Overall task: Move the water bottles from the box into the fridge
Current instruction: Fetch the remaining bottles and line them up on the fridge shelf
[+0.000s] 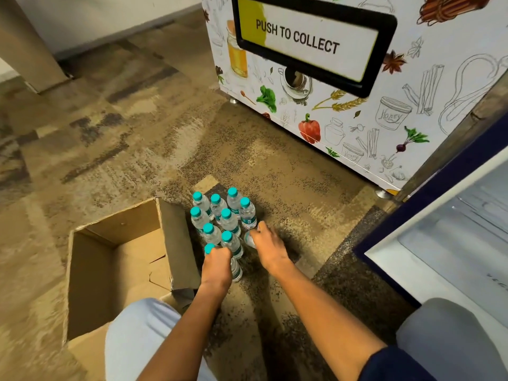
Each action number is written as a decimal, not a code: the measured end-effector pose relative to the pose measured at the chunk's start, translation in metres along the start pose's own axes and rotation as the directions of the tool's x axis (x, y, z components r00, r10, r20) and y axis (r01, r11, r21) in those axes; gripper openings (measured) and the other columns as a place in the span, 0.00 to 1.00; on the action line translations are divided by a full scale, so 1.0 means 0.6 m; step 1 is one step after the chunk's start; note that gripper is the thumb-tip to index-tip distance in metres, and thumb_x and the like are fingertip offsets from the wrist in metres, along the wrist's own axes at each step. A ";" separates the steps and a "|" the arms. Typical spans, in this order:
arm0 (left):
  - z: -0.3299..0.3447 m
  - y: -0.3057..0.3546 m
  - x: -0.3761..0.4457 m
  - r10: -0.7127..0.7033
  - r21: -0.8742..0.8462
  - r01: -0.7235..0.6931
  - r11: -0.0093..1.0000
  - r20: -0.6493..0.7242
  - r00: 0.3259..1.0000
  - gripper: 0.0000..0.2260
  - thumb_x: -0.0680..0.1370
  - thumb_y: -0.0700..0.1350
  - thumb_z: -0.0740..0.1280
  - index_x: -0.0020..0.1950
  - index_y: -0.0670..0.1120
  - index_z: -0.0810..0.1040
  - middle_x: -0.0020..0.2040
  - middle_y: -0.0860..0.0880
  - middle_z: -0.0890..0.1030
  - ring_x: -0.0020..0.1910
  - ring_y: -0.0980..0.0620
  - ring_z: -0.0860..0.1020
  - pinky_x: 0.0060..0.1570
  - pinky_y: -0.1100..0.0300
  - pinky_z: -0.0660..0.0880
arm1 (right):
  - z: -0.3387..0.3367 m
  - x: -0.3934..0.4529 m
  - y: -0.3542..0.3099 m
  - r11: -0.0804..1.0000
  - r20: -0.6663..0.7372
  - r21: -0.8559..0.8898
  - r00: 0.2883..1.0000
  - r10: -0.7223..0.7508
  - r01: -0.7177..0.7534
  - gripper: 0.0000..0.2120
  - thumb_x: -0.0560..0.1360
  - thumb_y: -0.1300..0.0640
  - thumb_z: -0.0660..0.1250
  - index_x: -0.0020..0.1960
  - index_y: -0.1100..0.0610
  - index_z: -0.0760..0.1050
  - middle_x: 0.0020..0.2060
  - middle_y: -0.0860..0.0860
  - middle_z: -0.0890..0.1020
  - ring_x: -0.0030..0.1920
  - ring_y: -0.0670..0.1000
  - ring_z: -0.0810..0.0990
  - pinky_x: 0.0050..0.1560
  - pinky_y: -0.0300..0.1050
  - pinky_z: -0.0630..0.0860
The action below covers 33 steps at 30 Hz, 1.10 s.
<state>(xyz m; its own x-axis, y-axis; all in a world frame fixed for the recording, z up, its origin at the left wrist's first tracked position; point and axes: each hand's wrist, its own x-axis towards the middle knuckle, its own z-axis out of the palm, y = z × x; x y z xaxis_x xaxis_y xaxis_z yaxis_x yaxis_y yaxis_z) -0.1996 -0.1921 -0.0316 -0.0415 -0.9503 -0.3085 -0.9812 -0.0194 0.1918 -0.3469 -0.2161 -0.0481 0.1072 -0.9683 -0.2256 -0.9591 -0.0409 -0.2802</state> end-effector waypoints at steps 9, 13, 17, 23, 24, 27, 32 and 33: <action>-0.009 0.009 -0.015 0.074 0.031 -0.074 0.997 0.023 0.997 0.08 0.78 0.36 0.63 0.55 0.42 0.77 0.54 0.42 0.78 0.52 0.46 0.78 0.51 0.56 0.76 | 0.007 -0.058 0.068 0.982 0.004 0.163 0.996 0.092 -0.092 0.17 0.75 0.68 0.68 0.62 0.59 0.73 0.59 0.54 0.72 0.53 0.57 0.80 0.54 0.49 0.79; -0.017 0.023 -0.025 0.119 0.125 -0.131 0.984 0.097 0.988 0.07 0.79 0.38 0.62 0.54 0.42 0.77 0.54 0.42 0.79 0.52 0.46 0.78 0.51 0.55 0.77 | -0.006 -0.086 0.098 0.969 0.004 0.222 0.994 0.111 -0.109 0.17 0.75 0.68 0.69 0.63 0.60 0.75 0.61 0.53 0.73 0.54 0.54 0.78 0.56 0.45 0.79; -0.016 0.049 -0.043 0.175 0.210 -0.208 0.955 0.166 0.971 0.09 0.78 0.39 0.62 0.56 0.42 0.77 0.57 0.41 0.77 0.55 0.45 0.78 0.52 0.55 0.75 | -0.020 -0.117 0.135 0.953 0.067 0.260 0.987 0.144 -0.156 0.19 0.73 0.62 0.73 0.63 0.60 0.76 0.61 0.53 0.74 0.54 0.53 0.78 0.52 0.40 0.76; -0.046 0.126 -0.057 0.304 0.240 -0.347 0.907 0.196 0.932 0.11 0.75 0.43 0.68 0.56 0.44 0.78 0.54 0.44 0.80 0.52 0.45 0.80 0.51 0.53 0.79 | -0.071 -0.159 0.181 0.938 0.132 0.224 0.962 0.240 -0.265 0.17 0.73 0.56 0.75 0.58 0.60 0.77 0.53 0.56 0.81 0.51 0.54 0.81 0.48 0.44 0.79; -0.055 0.143 -0.059 0.333 0.237 -0.374 0.897 0.195 0.922 0.11 0.74 0.43 0.69 0.55 0.44 0.79 0.53 0.43 0.80 0.51 0.45 0.80 0.51 0.52 0.79 | -0.080 -0.168 0.190 0.935 0.135 0.219 0.957 0.255 -0.280 0.17 0.72 0.55 0.75 0.58 0.60 0.77 0.52 0.56 0.81 0.51 0.54 0.81 0.48 0.44 0.79; -0.079 0.191 -0.057 0.413 0.213 -0.447 0.869 0.187 0.891 0.11 0.72 0.43 0.70 0.54 0.44 0.80 0.50 0.43 0.82 0.48 0.45 0.81 0.49 0.52 0.80 | -0.111 -0.193 0.217 0.922 0.116 0.238 0.951 0.286 -0.306 0.18 0.70 0.53 0.76 0.56 0.59 0.77 0.52 0.55 0.81 0.49 0.53 0.80 0.45 0.46 0.79; -0.130 0.276 -0.061 0.555 0.174 -0.585 0.792 0.196 0.809 0.16 0.71 0.45 0.72 0.58 0.47 0.80 0.53 0.44 0.82 0.51 0.46 0.81 0.51 0.54 0.79 | -0.183 -0.232 0.253 0.919 0.055 0.262 0.955 0.291 -0.296 0.16 0.68 0.53 0.79 0.51 0.58 0.80 0.50 0.55 0.82 0.46 0.52 0.80 0.40 0.43 0.75; -0.139 0.293 -0.062 0.583 0.172 -0.614 0.771 0.197 0.788 0.16 0.71 0.45 0.72 0.59 0.46 0.81 0.54 0.44 0.82 0.52 0.46 0.81 0.52 0.54 0.79 | -0.201 -0.240 0.258 0.920 0.039 0.262 0.956 0.290 -0.290 0.16 0.67 0.53 0.79 0.51 0.57 0.80 0.51 0.55 0.82 0.46 0.52 0.81 0.41 0.43 0.77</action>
<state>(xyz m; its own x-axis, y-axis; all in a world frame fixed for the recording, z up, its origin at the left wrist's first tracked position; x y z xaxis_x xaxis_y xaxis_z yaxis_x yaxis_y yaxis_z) -0.3546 -0.1861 0.0915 -0.6423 -0.6988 -0.3150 -0.7631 0.6216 0.1771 -0.5426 -0.1126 0.0536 -0.1658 -0.9281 -0.3335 -0.8451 0.3080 -0.4370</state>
